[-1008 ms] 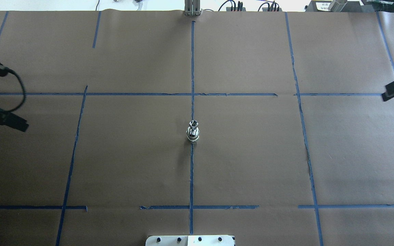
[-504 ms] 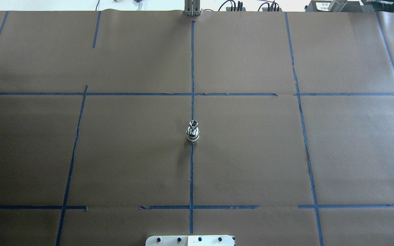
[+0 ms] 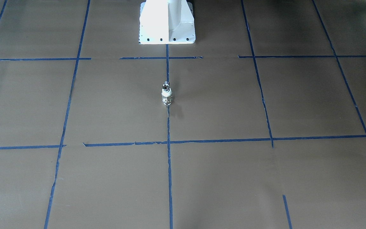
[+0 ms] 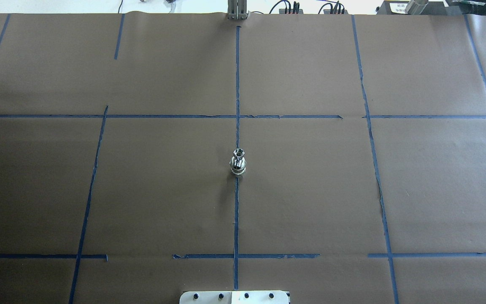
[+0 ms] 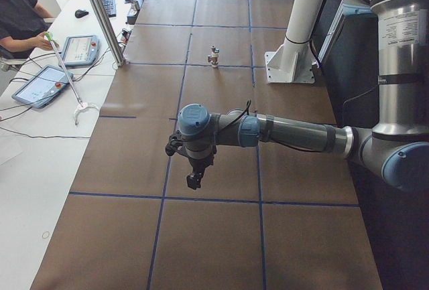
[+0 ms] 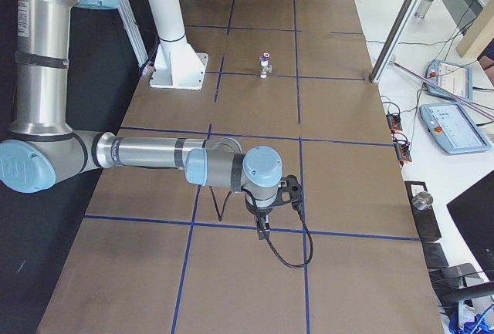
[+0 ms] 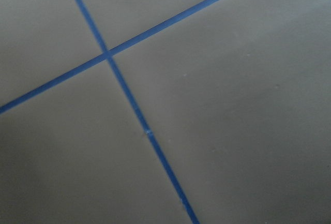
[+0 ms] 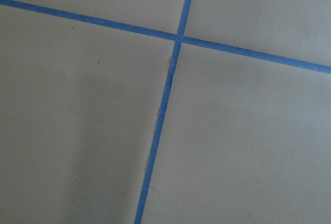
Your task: Assemble PPR valve and pipe with both arms
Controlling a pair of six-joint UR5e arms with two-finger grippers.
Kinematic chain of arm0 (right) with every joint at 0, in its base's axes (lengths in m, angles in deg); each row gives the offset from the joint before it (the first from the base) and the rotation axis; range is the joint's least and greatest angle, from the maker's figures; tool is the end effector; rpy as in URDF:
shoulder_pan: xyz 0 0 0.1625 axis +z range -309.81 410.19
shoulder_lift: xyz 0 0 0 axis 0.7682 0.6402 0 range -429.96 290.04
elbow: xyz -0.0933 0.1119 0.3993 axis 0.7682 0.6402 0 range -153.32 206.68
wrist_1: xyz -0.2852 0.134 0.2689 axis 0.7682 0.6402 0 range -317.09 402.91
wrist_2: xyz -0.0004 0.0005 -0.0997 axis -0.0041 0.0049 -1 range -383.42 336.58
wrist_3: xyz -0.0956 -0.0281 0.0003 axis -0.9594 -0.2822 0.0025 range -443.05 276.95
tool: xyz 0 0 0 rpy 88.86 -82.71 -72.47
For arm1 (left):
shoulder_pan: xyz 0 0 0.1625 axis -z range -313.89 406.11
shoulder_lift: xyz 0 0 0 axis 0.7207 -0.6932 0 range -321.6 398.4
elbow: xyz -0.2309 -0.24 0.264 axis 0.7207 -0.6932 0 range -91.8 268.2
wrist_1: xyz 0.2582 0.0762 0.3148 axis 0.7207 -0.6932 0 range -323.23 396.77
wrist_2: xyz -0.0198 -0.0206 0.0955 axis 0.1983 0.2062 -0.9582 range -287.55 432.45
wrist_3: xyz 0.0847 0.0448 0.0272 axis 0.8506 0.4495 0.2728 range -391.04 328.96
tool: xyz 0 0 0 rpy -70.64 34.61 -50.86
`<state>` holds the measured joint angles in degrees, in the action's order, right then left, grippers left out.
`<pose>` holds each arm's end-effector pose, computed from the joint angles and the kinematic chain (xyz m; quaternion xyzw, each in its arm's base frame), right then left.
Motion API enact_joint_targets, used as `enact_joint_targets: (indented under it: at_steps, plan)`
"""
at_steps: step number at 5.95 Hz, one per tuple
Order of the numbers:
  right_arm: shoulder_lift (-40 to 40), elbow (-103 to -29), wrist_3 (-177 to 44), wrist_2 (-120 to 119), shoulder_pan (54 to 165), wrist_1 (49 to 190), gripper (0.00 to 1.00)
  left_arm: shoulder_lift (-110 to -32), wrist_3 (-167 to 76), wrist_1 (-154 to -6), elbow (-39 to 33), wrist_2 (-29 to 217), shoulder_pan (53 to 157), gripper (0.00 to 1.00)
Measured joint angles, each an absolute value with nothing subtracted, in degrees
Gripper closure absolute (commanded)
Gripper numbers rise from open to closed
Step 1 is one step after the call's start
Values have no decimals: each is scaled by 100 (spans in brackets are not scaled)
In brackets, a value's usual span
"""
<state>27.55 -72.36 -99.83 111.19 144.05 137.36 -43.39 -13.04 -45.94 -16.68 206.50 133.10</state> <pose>0.0923 -0.4272 0.6494 0.0449 -0.3774 -0.0945 0.9201 -0.0414 -0.4306 0.6102 0.0440 0.3724 0.1671 0.9119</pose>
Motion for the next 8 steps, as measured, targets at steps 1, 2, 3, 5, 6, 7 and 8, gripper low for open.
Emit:
enact_joint_targets:
  at_steps: [1, 2, 3, 5, 6, 7, 8]
  plan:
    - [2740, -7175, -9971, 11059, 14375, 13732, 0, -4272, -1490, -4554, -1623, 20647, 13368, 0]
    - [2647, -7025, -9980, 11024, 14320, 13722, 0, -4220, -1570, -4539, -1623, 20650, 13422, 0]
    - [2507, -6931, -9980, 11078, 14257, 13721, 0, -4196, -1605, -4537, -1647, 20658, 13450, 0]
    - [2483, -7039, -9955, 11303, 14190, 13724, 0, -4235, -1611, -4577, -1538, 20815, 13465, 0]
    - [2470, -7067, -9854, 11327, 14122, 13721, 0, -4251, -1686, -4609, -1477, 21004, 13464, 0]
    - [2431, -7092, -9714, 11296, 14044, 13713, 0, -4256, -2019, -4654, -1502, 21114, 13460, 0]
    - [2423, -7146, -9648, 11280, 14013, 13717, 0, -4250, -2372, -4845, -1529, 21136, 13456, 0]
